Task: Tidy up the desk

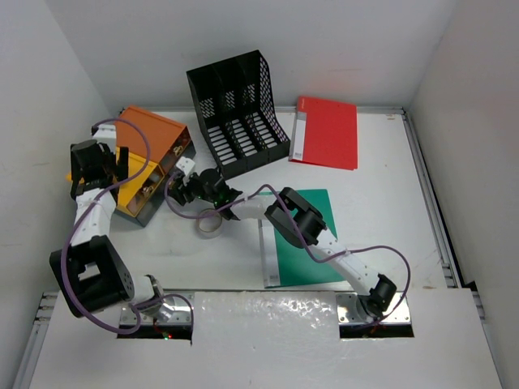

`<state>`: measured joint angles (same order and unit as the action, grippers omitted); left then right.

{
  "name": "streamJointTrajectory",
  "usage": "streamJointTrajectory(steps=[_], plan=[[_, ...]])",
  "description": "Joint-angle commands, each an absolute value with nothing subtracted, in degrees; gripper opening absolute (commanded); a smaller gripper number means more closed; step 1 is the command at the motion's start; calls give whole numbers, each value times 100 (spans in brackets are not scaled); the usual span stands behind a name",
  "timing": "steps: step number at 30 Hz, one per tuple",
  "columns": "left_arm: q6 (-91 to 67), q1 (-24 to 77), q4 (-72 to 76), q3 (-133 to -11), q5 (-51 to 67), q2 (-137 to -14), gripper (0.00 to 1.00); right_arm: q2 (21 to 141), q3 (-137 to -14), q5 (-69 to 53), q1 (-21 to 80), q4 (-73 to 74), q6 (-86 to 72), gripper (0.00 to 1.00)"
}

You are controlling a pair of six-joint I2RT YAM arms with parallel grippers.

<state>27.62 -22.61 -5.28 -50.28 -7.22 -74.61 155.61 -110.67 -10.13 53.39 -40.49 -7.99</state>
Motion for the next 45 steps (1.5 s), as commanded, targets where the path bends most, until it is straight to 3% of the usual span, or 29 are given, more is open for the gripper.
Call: streamJointTrajectory(steps=[1, 10, 21, 25, 26, 27, 31, 39, 45], plan=[[2830, -2311, -1459, -4895, -563, -7805, 93, 15398, -11460, -1125, 5370, -4447, -580, 54], [2997, -2303, -1608, -5054, -325, -7813, 91, 15513, -11620, -976, 5370, -4481, -650, 43], [3041, -2294, -1591, -5027, -352, -7813, 91, 15583, -11707, -1037, 5370, -4272, -896, 41], [3050, -2303, -1626, -5071, -378, -7805, 91, 15504, -11602, -1028, 5370, -4193, -1115, 32], [3041, -2303, -1626, -5071, -387, -7805, 91, 15487, -11523, -1037, 5370, -4210, -1168, 21], [3050, -2294, -1626, -5063, -387, -7805, 91, 15443, -11479, -1037, 5370, -4227, -1204, 18], [3041, -2294, -1652, -5071, -396, -7778, 91, 15329, -11294, -1072, 5370, -4210, -1301, 18], [3076, -2303, -1731, -5089, -413, -7673, 91, 14950, -10512, -1002, 5370, -4192, -1573, 6], [3085, -2303, -1872, -5098, -378, -7489, 91, 14336, -9406, -958, 5379, -4622, -1687, 3]])
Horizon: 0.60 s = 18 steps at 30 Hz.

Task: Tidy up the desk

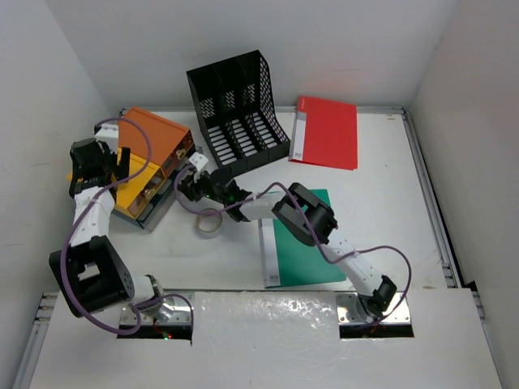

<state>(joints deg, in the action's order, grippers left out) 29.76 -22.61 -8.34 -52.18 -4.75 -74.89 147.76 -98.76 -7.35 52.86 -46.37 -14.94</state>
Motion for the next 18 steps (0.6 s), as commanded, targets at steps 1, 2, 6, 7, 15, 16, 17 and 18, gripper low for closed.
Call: streamJointTrajectory(steps=[1, 2, 6, 7, 15, 16, 17, 18], plan=[[3094, -2303, -1881, -5098, -387, -7453, 91, 14222, -9065, -923, 5379, -4675, -1722, 2], [3094, -2294, -1890, -5098, -395, -7436, 91, 14021, -8879, -923, 5379, -4824, -1723, 2], [3094, -2303, -1898, -5080, -404, -7409, 91, 13633, -8122, -888, 5388, -5123, -1775, 0], [3085, -2303, -1898, -5071, -404, -7409, 91, 13588, -7930, -896, 5388, -5194, -1784, 0], [3023, -2303, -1995, -5097, -299, -7313, 91, 13482, -8127, -1019, 5388, -4828, -1547, 43], [3015, -2303, -2004, -5106, -299, -7313, 91, 13552, -8252, -1011, 5388, -4747, -1547, 50], [3015, -2303, -2013, -5124, -308, -7313, 91, 13622, -8401, -1002, 5388, -4685, -1556, 55], [3023, -2311, -2030, -5150, -325, -7304, 91, 13823, -8716, -985, 5379, -4537, -1556, 60]])
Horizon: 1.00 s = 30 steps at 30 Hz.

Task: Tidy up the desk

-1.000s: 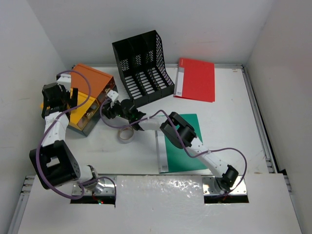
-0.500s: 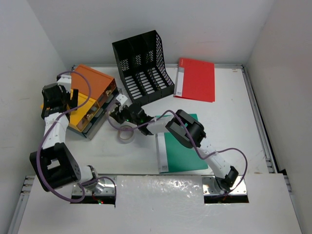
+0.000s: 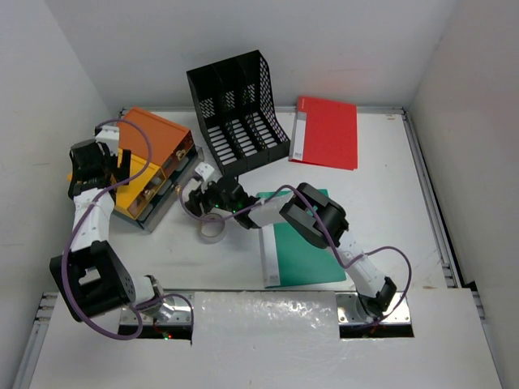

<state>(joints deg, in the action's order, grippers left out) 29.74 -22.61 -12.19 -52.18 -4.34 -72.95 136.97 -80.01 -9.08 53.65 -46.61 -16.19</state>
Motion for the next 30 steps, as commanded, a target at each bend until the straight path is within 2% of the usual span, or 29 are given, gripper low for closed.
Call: streamJointTrajectory(steps=[1, 9, 24, 30], plan=[[3023, -2303, -2048, -5168, -334, -7304, 91, 13930, -8875, -976, 5379, -4413, -1538, 61], [3032, -2303, -2066, -5203, -360, -7269, 91, 14633, -10124, -1028, 5379, -3446, -1319, 55], [3023, -2303, -2021, -5203, -343, -7321, 91, 14634, -10142, -870, 5379, -3964, -1090, 52], [3059, -2303, -2021, -5168, -369, -7321, 91, 14721, -10362, -773, 5370, -3911, -1160, 45]])
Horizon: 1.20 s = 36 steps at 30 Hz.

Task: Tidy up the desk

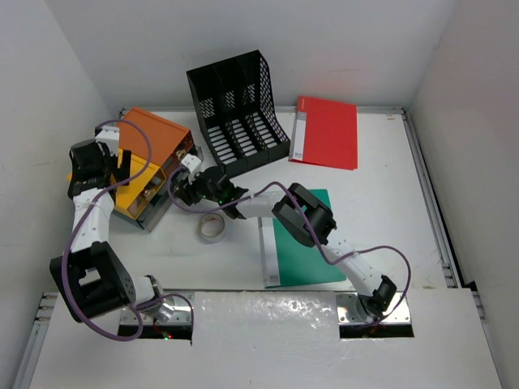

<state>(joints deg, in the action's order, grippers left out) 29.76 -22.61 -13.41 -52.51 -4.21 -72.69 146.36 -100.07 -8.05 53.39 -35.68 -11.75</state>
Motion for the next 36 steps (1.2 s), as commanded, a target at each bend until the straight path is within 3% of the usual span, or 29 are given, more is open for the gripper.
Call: streamJointTrajectory(steps=[1, 6, 14, 28, 36], plan=[[3059, -2303, -2013, -5159, -369, -7313, 91, 14748, -10388, -773, 5370, -3902, -1178, 43], [3059, -2303, -1986, -5142, -352, -7330, 91, 14766, -10319, -686, 5353, -3946, -1178, 20], [3076, -2303, -2030, -5168, -378, -7295, 91, 14388, -9546, -712, 5326, -4447, -1230, 0], [3050, -2303, -2004, -5159, -448, -7313, 91, 12806, -6884, -791, 5326, -5335, -1573, 0], [3059, -2303, -2074, -5212, -404, -7312, 91, 12323, -6311, -712, 5317, -5063, -1415, 1]])
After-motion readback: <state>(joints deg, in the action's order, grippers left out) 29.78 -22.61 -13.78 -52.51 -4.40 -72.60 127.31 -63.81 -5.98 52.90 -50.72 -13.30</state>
